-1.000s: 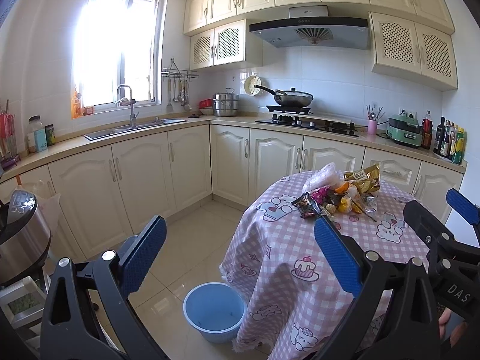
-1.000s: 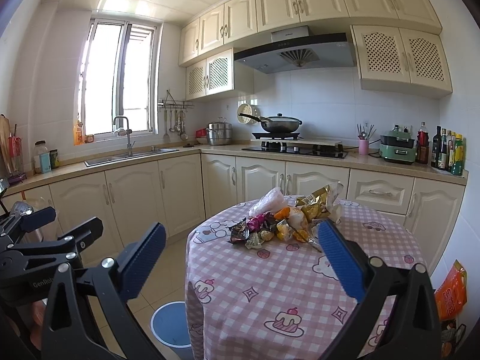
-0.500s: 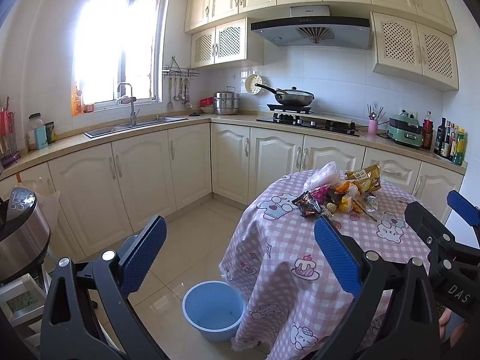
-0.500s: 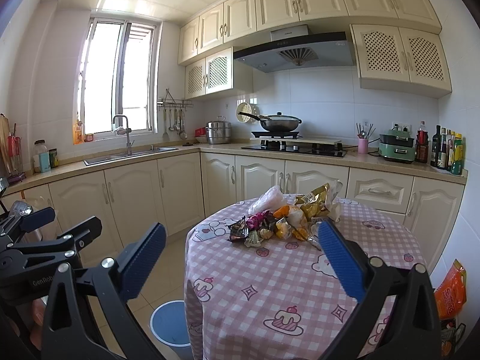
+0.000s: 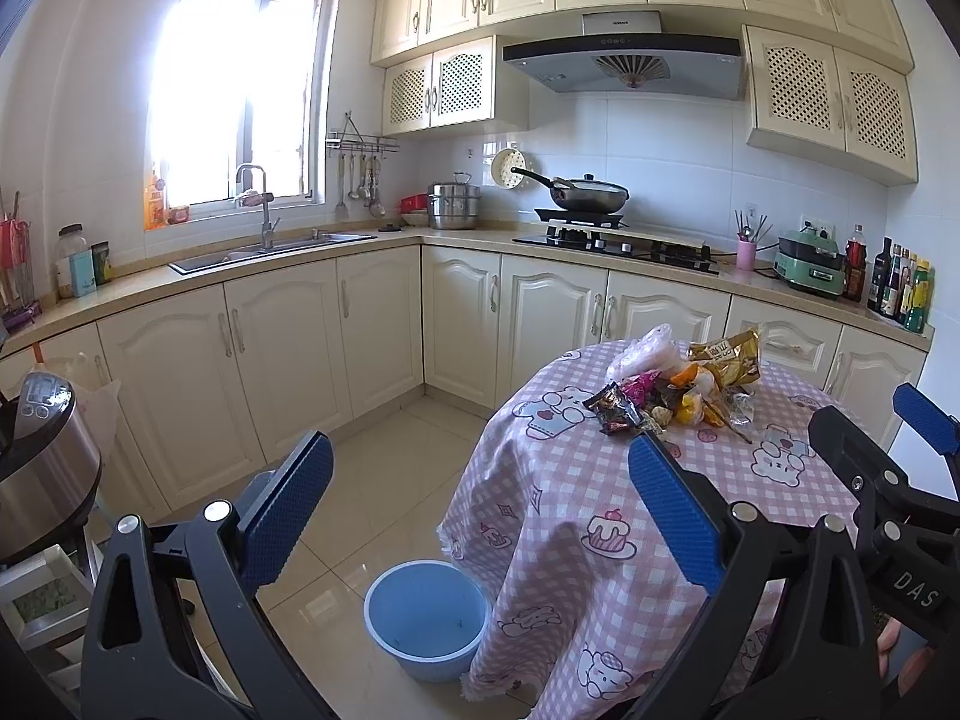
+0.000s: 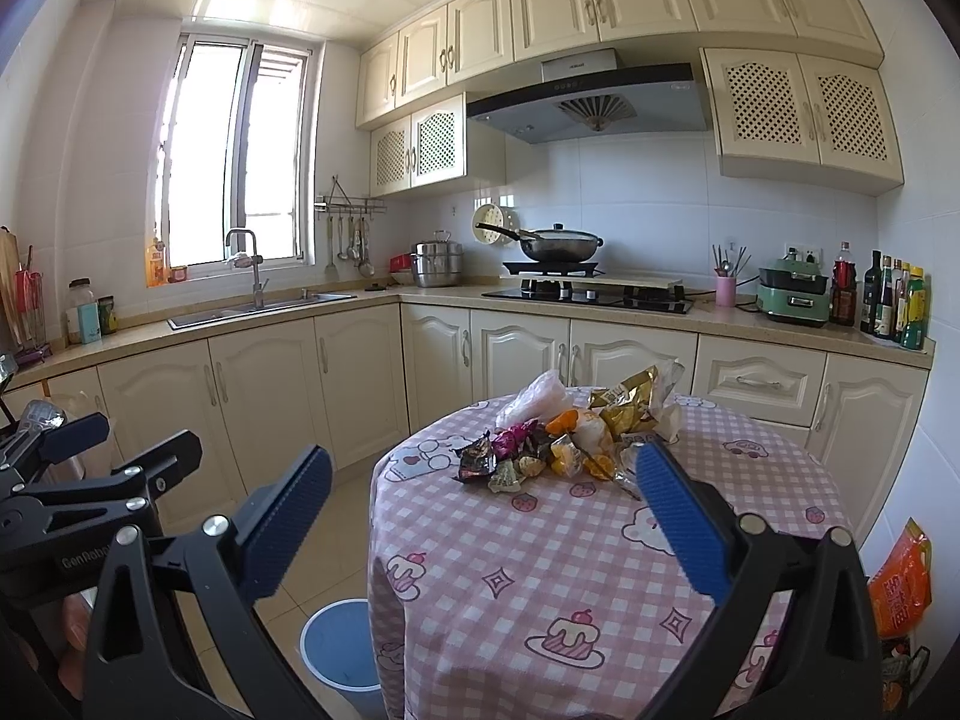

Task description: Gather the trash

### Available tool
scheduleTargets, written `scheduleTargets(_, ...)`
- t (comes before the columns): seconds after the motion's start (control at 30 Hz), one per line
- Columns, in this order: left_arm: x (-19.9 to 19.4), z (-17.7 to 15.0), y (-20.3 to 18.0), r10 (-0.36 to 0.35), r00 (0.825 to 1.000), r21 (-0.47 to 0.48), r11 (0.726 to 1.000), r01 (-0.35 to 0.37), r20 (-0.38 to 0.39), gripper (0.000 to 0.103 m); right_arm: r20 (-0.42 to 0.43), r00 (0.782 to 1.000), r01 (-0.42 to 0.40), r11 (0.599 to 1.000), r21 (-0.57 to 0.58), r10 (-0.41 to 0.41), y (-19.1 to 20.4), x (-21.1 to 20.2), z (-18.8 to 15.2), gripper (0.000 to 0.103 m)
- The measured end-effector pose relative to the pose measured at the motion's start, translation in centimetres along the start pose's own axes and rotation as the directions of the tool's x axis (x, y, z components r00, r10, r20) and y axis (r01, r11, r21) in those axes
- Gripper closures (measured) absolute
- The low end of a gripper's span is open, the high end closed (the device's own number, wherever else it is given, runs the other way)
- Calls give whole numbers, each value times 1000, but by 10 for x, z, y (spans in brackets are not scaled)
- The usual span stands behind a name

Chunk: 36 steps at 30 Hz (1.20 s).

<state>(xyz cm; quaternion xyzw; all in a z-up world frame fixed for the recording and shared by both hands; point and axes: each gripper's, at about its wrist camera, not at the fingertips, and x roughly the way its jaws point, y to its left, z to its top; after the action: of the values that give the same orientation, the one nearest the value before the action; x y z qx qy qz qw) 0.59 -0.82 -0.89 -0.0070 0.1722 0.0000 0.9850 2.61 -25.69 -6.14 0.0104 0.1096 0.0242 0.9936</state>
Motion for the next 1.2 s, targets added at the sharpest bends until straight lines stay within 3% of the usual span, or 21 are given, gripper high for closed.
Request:
scheduleTargets(0.4,6,9,-6,3,1000,14,1000,-3,-16,7,-10,1000,-4,1000,7,4,-2,8,8,4)
scheduleTargets(0.83,50,22,-23,-10,997,36,999,12,-71,7,-58,998,14,999,44,-12,-27,53,18,4)
scheduleTargets(1.07,99,22,-49,-87,982,45,994,95,-167,8,-106,992,84,992,92,-74,-62,87,16,4)
scheduleTargets(1.2,133,20,-71,-153,961,41,985,167,-231,8,-155,981,138,983,123,-119,-91,113,11,4)
